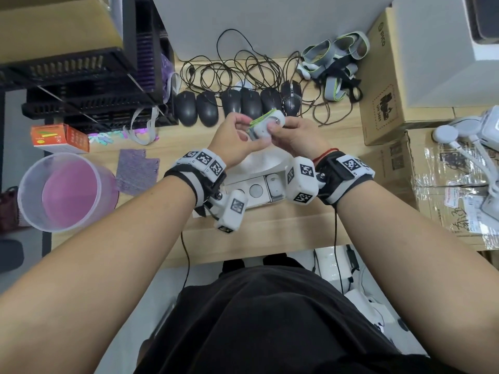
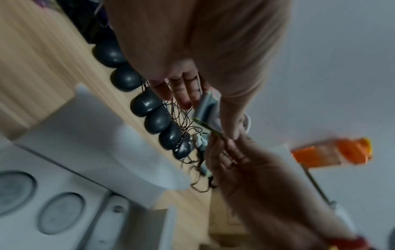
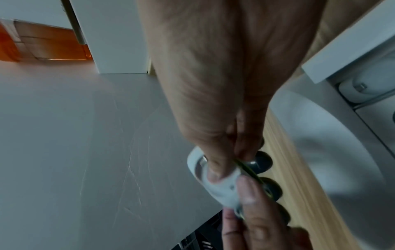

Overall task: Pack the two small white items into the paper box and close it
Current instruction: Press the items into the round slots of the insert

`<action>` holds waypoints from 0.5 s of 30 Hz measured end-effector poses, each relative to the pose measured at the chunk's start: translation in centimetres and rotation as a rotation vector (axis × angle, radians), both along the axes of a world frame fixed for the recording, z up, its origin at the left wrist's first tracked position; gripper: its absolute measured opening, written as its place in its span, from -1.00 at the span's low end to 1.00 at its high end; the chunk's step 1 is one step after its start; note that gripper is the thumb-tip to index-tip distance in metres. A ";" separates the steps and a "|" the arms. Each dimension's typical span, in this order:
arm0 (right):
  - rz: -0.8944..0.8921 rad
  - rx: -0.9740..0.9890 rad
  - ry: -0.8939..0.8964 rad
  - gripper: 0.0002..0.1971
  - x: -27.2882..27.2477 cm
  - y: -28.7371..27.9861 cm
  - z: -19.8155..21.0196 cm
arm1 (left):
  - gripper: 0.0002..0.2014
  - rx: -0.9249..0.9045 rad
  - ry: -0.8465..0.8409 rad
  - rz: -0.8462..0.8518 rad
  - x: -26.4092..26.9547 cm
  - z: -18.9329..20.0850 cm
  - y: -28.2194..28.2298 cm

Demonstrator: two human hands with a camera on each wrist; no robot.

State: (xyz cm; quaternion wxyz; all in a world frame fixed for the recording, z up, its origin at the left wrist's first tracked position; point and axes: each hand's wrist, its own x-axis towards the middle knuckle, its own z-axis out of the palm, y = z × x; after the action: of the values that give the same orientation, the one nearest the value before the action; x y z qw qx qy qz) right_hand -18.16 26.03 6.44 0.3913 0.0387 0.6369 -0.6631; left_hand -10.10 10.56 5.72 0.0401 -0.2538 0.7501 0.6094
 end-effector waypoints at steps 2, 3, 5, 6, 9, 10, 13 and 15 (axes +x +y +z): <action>-0.037 0.055 -0.056 -0.88 0.1 1.0 -0.1 | -0.59 -0.174 -0.122 -0.175 0.8 -0.7 -0.2; -0.023 0.049 -0.104 -0.86 0.3 1.5 -0.2 | -0.64 -0.235 -0.215 -0.313 1.3 -1.0 -0.2; 0.095 0.032 -0.190 -0.75 1.1 2.4 -0.7 | -0.69 -0.276 -0.427 -0.609 2.2 -1.5 0.4; 0.207 0.058 -0.205 -0.71 1.6 2.8 -1.1 | -0.72 -0.290 -0.505 -0.714 2.7 -1.8 0.8; 0.623 0.306 -0.040 -0.73 2.9 3.6 -2.4 | -0.76 -0.496 -0.560 -0.819 3.6 -2.9 1.6; 0.713 0.396 0.045 -0.79 3.3 3.8 -2.8 | -0.61 -0.546 -0.530 -0.796 3.7 -3.5 1.6; 0.863 0.585 0.192 -0.75 3.8 4.2 -3.9 | -0.30 -0.580 -0.449 -0.669 3.3 -4.5 1.1; 0.896 0.638 0.276 -0.65 4.1 4.4 -4.8 | -0.17 -0.674 -0.405 -0.633 3.0 -5.2 0.9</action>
State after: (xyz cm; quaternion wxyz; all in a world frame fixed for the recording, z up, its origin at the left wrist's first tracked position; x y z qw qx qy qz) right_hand -14.09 30.43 1.68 0.5165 -0.2062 0.8051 -0.2060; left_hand -7.14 11.49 0.56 0.2835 -0.1261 0.9224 0.2298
